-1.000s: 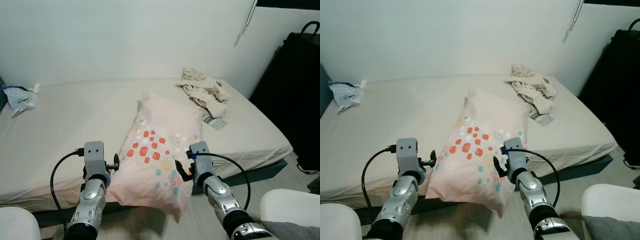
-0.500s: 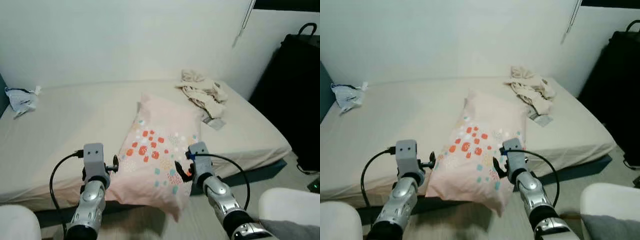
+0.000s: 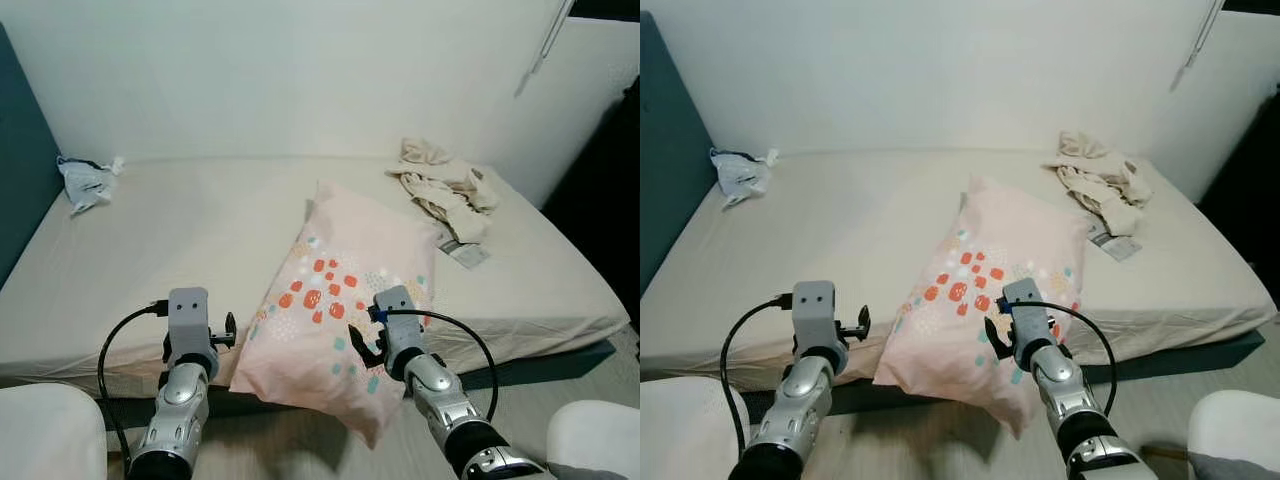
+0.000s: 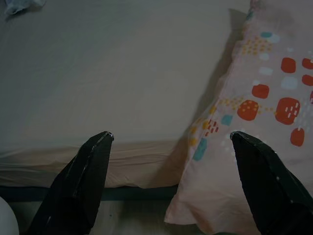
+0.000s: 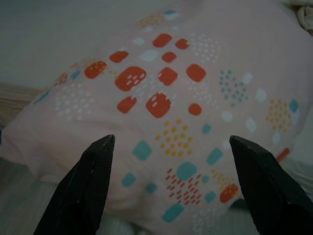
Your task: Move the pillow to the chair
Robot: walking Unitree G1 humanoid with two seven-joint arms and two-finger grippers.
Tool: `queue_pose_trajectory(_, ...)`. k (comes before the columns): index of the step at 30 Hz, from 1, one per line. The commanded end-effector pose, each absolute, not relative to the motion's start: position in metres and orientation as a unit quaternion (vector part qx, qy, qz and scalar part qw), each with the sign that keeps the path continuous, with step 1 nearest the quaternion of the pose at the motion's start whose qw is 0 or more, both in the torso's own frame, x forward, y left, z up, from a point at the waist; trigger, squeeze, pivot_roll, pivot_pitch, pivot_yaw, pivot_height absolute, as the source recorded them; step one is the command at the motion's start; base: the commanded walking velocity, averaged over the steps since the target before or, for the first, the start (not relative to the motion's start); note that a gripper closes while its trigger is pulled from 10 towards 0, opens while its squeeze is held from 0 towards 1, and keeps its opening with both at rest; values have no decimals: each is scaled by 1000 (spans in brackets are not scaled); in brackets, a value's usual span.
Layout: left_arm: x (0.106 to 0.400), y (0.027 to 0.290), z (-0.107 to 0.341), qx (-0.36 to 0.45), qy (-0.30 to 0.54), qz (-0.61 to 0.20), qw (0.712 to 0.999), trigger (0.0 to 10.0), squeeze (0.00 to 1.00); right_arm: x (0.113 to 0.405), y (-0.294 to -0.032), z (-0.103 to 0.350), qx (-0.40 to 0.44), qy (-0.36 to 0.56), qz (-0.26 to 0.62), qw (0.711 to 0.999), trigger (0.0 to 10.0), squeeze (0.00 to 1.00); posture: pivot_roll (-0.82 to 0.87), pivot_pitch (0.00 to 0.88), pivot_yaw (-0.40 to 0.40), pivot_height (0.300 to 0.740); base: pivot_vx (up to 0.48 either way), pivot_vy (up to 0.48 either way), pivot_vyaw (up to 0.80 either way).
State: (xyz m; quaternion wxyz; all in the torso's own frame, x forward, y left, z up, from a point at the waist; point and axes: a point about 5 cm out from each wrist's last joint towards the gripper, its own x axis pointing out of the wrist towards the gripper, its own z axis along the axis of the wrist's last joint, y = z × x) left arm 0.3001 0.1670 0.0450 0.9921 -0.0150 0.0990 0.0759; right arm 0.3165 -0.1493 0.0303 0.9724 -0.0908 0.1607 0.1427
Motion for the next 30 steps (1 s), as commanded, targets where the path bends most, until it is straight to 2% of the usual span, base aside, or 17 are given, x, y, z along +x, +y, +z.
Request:
queue_pose_trajectory(1,298,165,41,-3,112,69,991,10000,0,313,-154,25,-82,175,131,972,10000,0,-30,56,-78,740,0,0,0)
queue_pose_trajectory(10,299,165,43,-3,105,67,992,10000,0,313,-154,24,-79,175,128,973,10000,0,-29,57,-76,740,0,0,0)
queue_pose_trajectory(30,300,166,45,-10,98,72,993,10000,0,316,-153,29,-98,163,137,972,10000,0,-29,51,-81,740,295,0,0)
